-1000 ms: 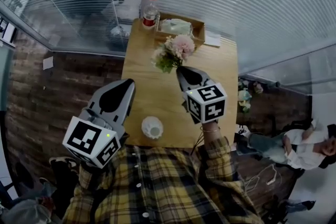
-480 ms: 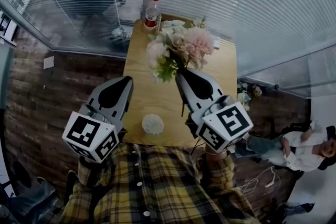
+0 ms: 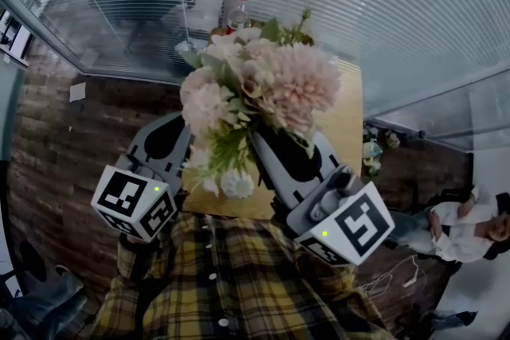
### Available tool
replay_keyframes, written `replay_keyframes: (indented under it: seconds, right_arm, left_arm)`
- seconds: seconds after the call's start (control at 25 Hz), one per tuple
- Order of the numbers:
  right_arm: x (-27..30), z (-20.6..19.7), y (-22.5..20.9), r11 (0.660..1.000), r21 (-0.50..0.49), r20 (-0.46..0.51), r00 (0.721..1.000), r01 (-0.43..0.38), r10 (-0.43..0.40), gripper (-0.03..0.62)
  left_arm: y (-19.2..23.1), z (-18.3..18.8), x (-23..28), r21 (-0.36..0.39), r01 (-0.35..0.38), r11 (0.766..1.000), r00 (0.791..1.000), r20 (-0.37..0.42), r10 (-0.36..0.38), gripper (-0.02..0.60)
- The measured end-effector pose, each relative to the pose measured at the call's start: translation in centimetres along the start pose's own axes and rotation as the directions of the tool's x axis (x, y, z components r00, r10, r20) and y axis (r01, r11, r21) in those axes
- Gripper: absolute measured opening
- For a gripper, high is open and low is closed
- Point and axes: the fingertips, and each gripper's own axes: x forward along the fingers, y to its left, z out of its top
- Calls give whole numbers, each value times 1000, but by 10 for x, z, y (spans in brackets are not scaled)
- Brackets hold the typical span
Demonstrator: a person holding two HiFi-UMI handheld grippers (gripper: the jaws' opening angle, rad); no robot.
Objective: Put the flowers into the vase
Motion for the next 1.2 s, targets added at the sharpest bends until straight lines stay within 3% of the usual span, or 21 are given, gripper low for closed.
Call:
replay_keyframes:
  seconds: [0.48, 0.76, 1.0, 1.2]
  right_arm:
    - [10, 0, 11, 992, 53, 96, 990, -113, 107, 29]
    - [-6, -37, 9, 988, 84, 92, 989, -127, 119, 32]
    - [-22, -57, 17, 983, 49, 105, 979, -179, 174, 36]
    - [-30, -70, 14, 975, 104, 64, 980, -196, 190, 43]
  left_arm:
    - [8, 8, -3, -3, -37, 999, 999, -26, 37, 10]
    - [15, 1, -6, -7, -44, 999, 998, -34, 43, 10]
    - [13, -3, -3, -5, -34, 999, 999, -34, 34, 11]
    - [11, -4, 3, -8, -29, 1000, 999, -40, 29, 11]
